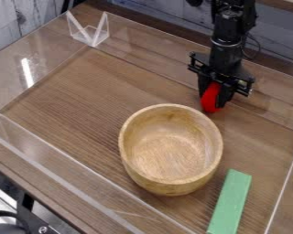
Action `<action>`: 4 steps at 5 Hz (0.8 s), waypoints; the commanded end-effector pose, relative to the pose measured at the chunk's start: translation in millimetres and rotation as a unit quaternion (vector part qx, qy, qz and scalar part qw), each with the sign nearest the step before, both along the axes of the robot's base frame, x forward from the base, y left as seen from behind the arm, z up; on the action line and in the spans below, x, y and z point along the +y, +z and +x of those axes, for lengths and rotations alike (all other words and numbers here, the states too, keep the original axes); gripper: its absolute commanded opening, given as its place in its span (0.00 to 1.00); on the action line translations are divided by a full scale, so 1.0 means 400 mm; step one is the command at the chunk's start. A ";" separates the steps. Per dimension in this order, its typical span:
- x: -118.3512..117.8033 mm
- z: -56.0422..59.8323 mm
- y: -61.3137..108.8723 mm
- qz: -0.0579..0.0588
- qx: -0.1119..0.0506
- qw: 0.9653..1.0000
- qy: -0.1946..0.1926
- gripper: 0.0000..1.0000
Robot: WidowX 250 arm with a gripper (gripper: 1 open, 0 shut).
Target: Move the red object to the right side of the table
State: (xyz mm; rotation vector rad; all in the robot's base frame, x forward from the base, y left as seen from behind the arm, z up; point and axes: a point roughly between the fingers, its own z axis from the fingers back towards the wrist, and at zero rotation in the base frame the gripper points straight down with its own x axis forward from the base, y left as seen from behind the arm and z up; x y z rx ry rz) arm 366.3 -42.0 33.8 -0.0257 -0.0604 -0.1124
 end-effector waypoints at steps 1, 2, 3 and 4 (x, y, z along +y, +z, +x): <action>-0.007 0.032 0.045 -0.002 -0.040 0.999 0.012 0.00; -0.012 0.030 0.039 -0.003 -0.042 0.999 0.023 0.00; -0.032 0.023 0.030 -0.005 -0.043 0.999 0.002 0.00; -0.052 0.018 0.021 -0.008 -0.045 0.999 -0.018 0.00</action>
